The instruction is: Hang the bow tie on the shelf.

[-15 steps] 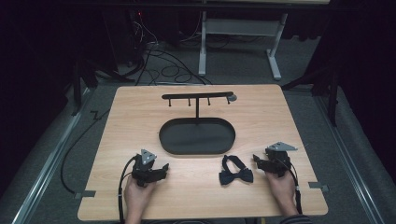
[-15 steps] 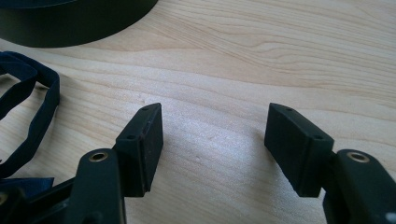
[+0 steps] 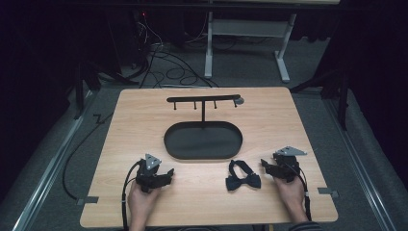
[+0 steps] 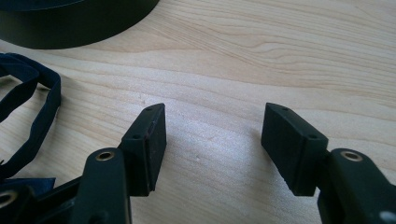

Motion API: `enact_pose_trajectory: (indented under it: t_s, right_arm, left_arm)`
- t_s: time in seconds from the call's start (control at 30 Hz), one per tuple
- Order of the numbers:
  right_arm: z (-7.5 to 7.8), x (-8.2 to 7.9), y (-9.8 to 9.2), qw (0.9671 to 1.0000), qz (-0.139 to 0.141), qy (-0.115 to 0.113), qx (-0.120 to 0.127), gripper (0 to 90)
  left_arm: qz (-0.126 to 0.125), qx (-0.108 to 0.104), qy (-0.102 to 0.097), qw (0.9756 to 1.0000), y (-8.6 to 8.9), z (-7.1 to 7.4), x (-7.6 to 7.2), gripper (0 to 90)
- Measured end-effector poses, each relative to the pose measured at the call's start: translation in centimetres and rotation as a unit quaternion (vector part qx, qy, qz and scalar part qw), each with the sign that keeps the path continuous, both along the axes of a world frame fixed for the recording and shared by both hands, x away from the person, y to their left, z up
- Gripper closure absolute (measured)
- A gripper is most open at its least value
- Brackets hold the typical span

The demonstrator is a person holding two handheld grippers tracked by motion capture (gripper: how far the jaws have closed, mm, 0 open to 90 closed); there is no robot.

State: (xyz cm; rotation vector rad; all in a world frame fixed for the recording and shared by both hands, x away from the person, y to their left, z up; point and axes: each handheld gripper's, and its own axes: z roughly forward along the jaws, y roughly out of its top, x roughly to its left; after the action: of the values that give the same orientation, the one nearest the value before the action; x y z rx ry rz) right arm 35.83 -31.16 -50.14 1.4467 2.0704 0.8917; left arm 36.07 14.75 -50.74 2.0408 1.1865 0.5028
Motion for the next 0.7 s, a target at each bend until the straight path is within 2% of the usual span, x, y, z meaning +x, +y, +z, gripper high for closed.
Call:
enact_pose_trajectory:
  t_s: [0.17, 0.37, 0.4, 0.6, 0.7]
  right_arm:
    - [0.0, 0.01, -0.03, 1.0, -0.001, -0.001, 0.001, 42.4]
    - [0.02, -0.05, -0.15, 0.9998, 0.002, 0.0, 0.02, 46.1]
    - [0.07, -0.18, -0.05, 0.9996, 0.004, 0.003, 0.029, 46.8]
    - [0.5, -0.63, 0.17, 0.9989, 0.016, 0.0, 0.043, 49.0]
    - [0.65, -0.74, 0.17, 0.9984, 0.024, 0.006, 0.051, 51.8]
  left_arm:
    - [0.0, 0.0, 0.0, 1.0, 0.0, 0.0, 0.0, 26.7]
    - [0.0, 0.0, 0.0, 1.0, 0.0, 0.0, 0.0, 26.7]
    - [0.0, 0.0, 0.0, 1.0, 0.01, 0.0, 0.0, 26.7]
    - [0.0, -0.001, -0.001, 1.0, 0.0, -0.01, 0.01, 26.8]
    - [0.0, 0.0, 0.0, 1.0, 0.01, 0.0, 0.01, 26.8]
